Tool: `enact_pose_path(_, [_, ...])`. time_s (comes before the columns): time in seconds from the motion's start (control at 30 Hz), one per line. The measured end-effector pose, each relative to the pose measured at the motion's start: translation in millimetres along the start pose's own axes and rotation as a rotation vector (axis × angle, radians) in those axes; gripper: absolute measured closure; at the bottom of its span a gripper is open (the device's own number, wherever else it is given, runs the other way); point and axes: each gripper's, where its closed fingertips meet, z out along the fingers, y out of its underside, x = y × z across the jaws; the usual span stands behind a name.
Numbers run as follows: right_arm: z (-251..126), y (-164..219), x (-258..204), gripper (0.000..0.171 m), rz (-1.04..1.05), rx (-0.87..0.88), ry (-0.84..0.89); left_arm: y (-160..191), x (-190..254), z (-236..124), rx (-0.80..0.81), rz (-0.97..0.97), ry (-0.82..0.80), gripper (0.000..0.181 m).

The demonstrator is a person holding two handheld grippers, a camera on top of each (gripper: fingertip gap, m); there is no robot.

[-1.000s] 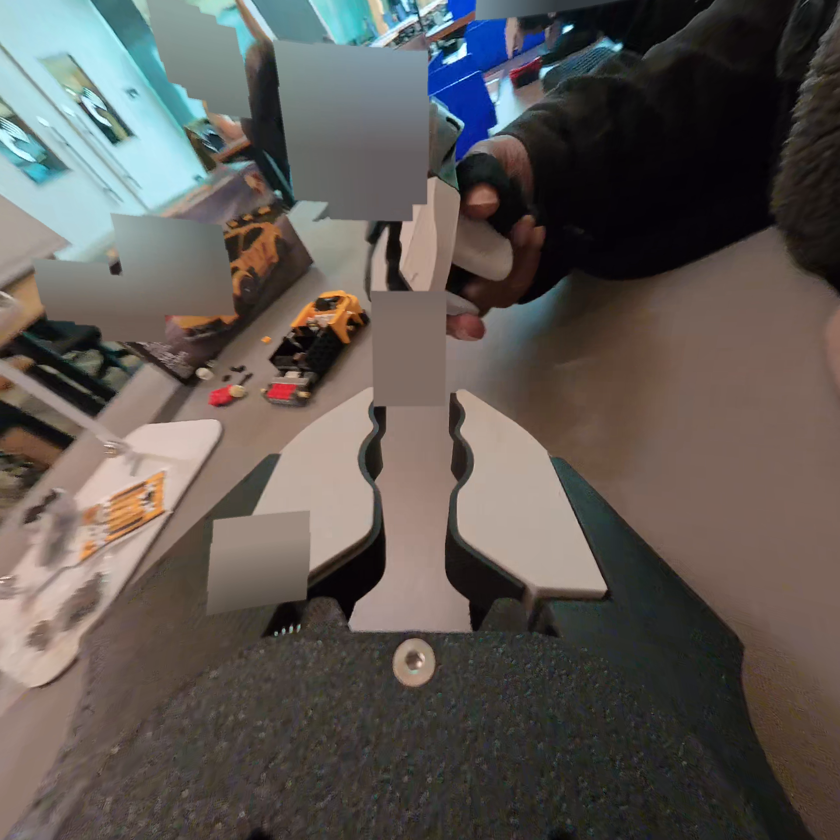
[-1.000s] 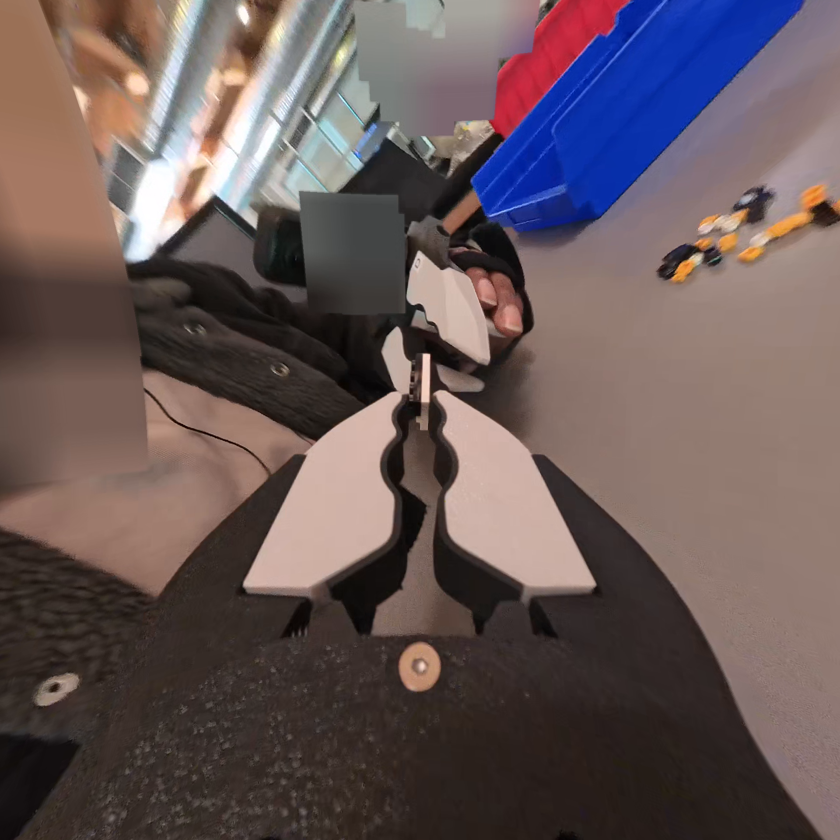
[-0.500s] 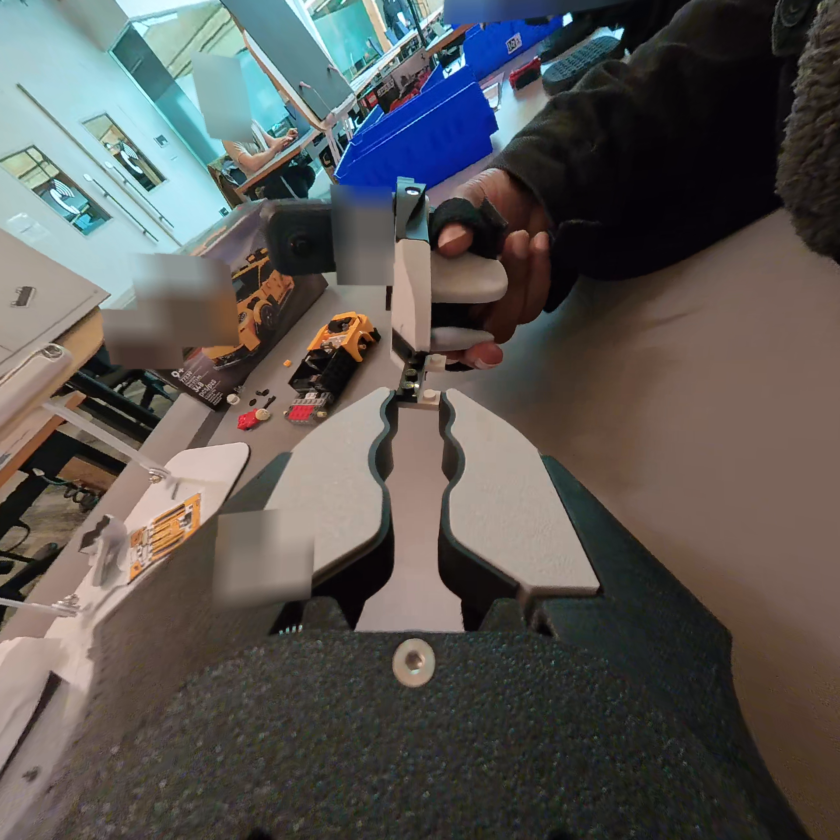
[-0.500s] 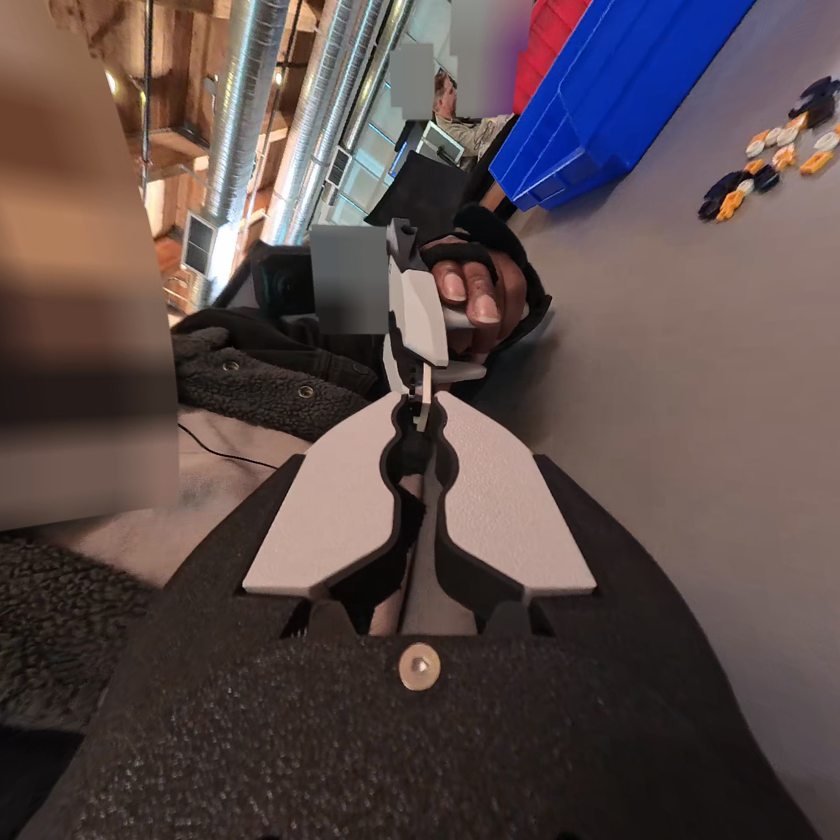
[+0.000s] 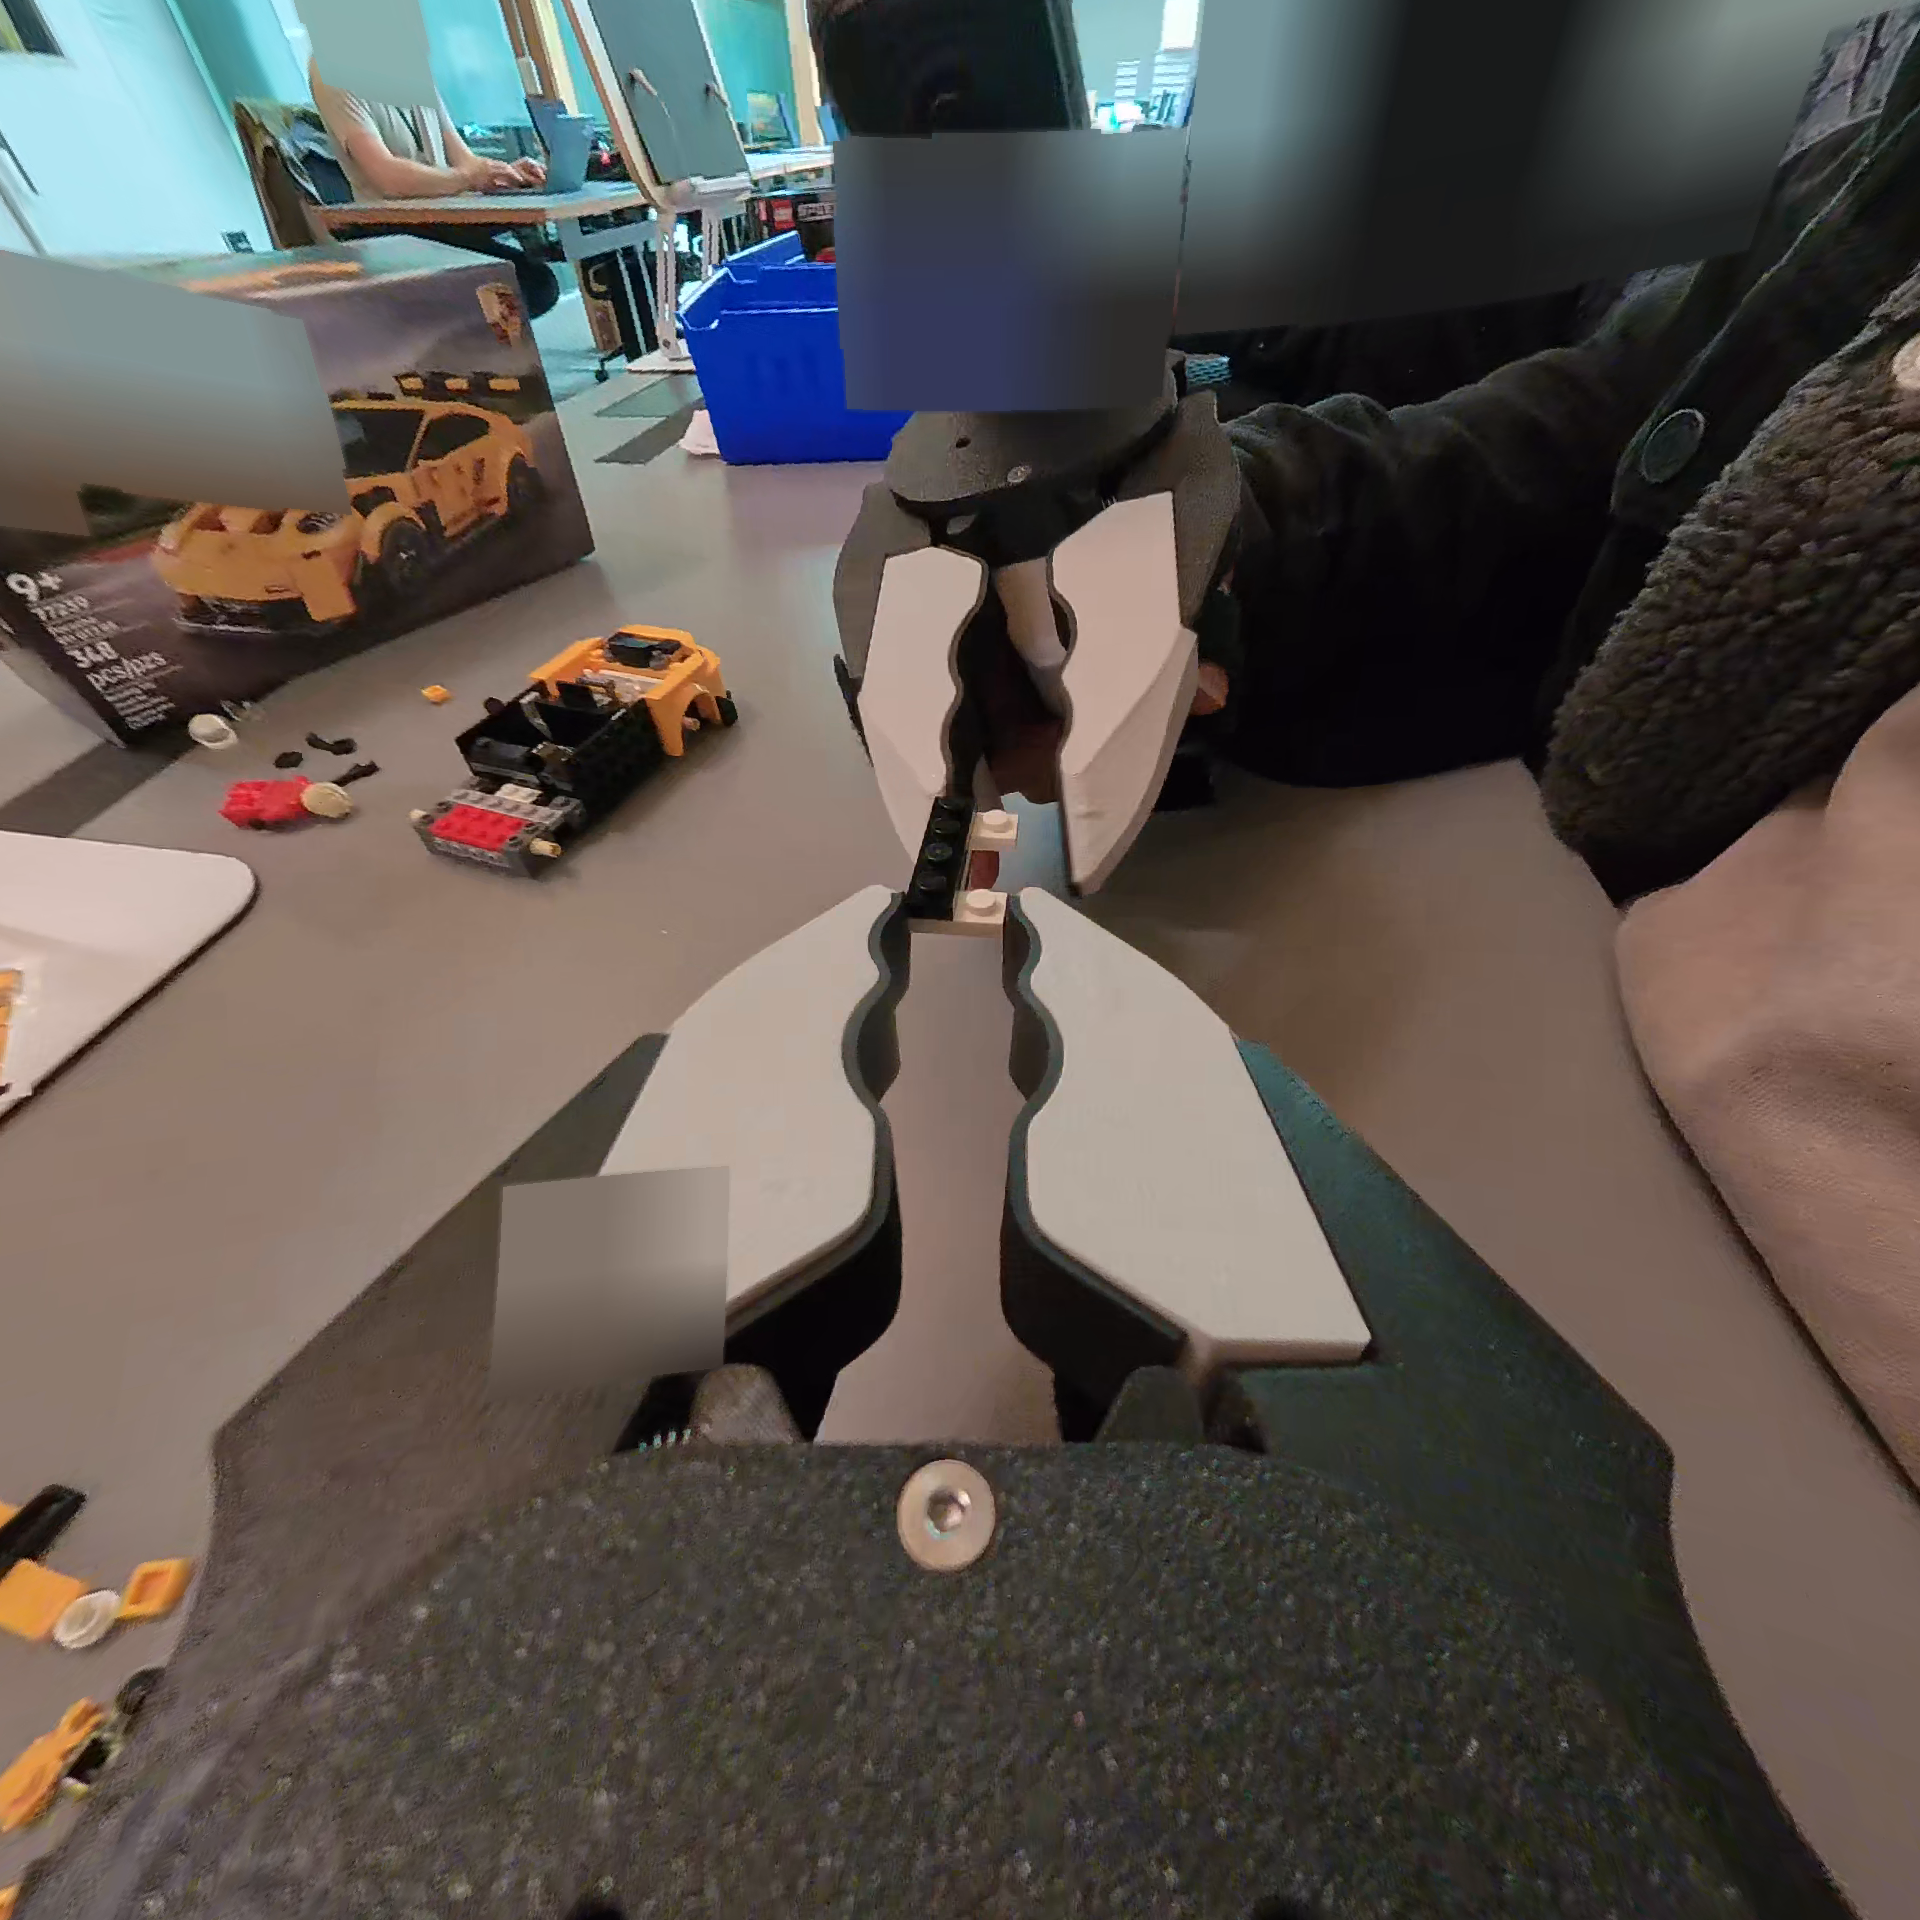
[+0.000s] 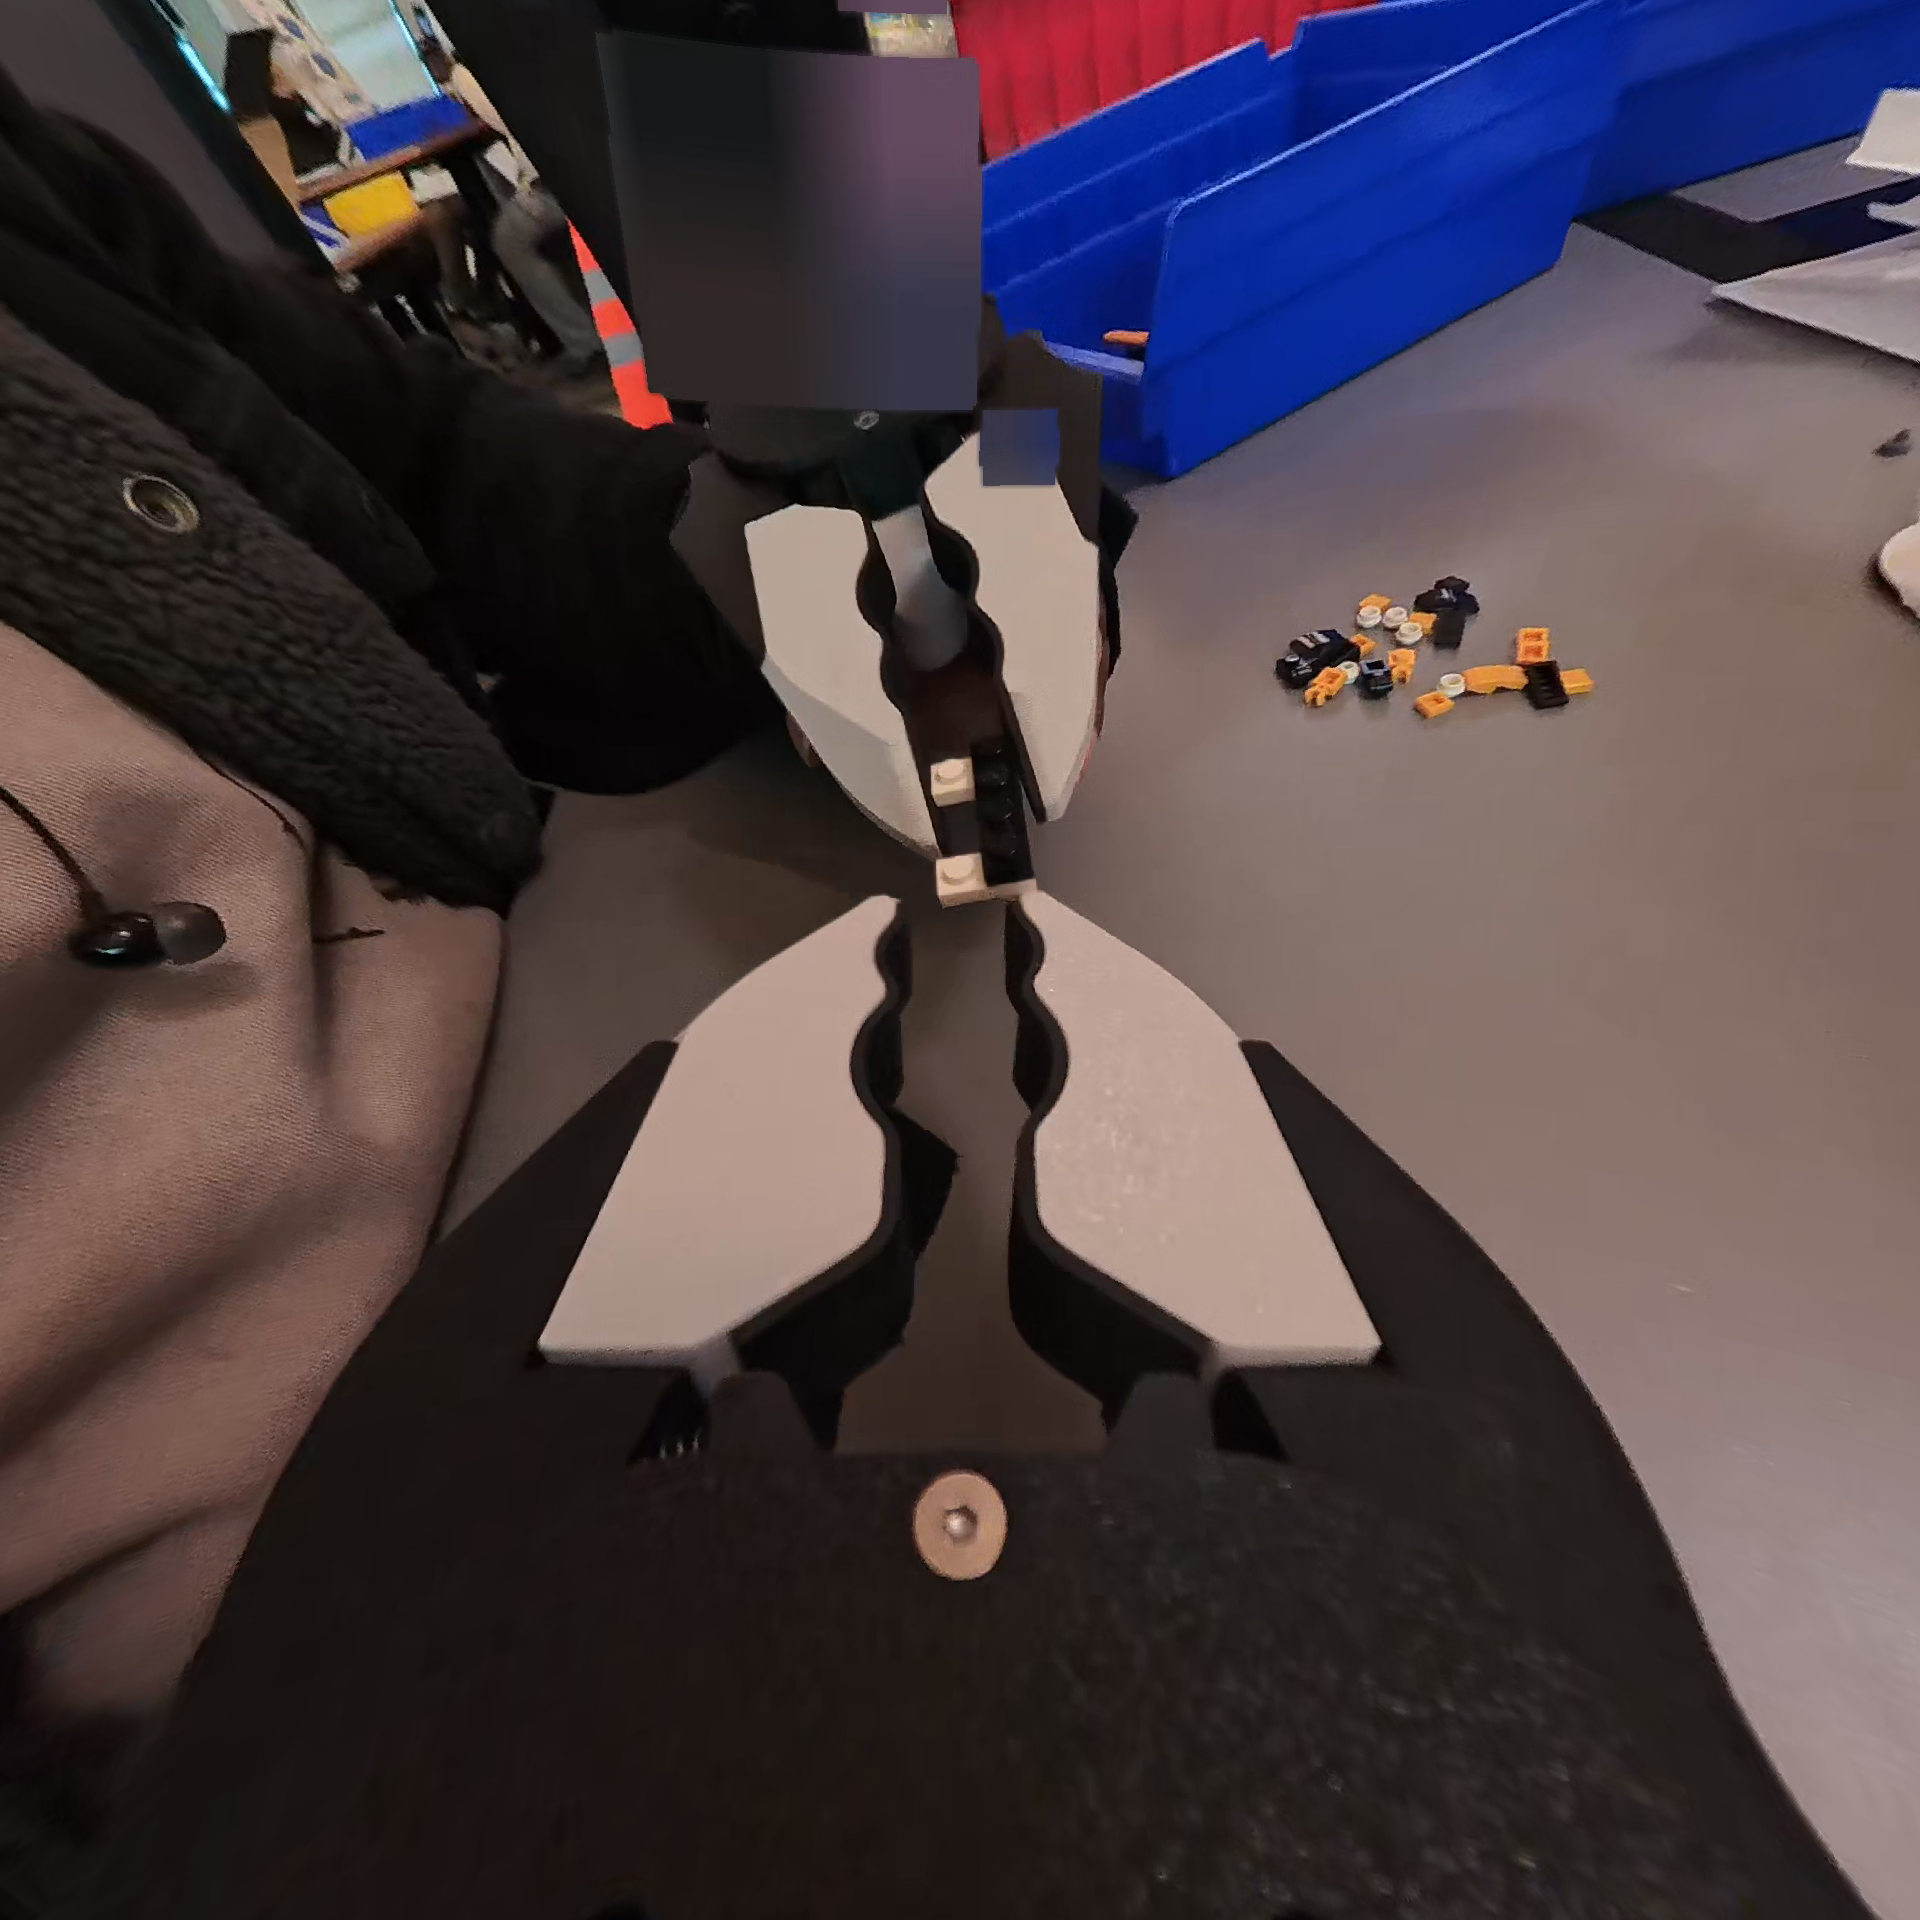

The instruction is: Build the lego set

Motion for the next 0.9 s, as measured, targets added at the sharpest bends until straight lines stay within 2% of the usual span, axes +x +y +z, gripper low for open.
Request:
enact_pose_path(0.13, [-0.5,-1.0,0.9,0.171,-0.018,-0.002,0.022,0.9,0.0,0.5,0.008,-0.055,0.023,0.165])
enact_pose_path(0.37, [-0.4,-0.4,0.5,0.171,-0.036,-0.006,0.026,2.1,-1.5,0.5,0.010,-0.101,0.036,0.165])
enact_pose_path(0.73, [-3.7,-1.0,6.7,0.142,-0.088,-0.005,0.069,5.4,-2.7,0.2,-0.001,-0.124,0.047,0.165])
enact_pose_path(0.8, [-3.3,-3.5,6.2,0.142,-0.094,0.009,0.076,6.5,-0.3,1.3,-0.006,-0.126,0.061,0.165])
enact_pose_path(0.9, [-1.1,-3.2,5.1,0.155,-0.111,0.008,0.089,8.4,2.8,3.1,-0.015,-0.125,0.076,0.165])
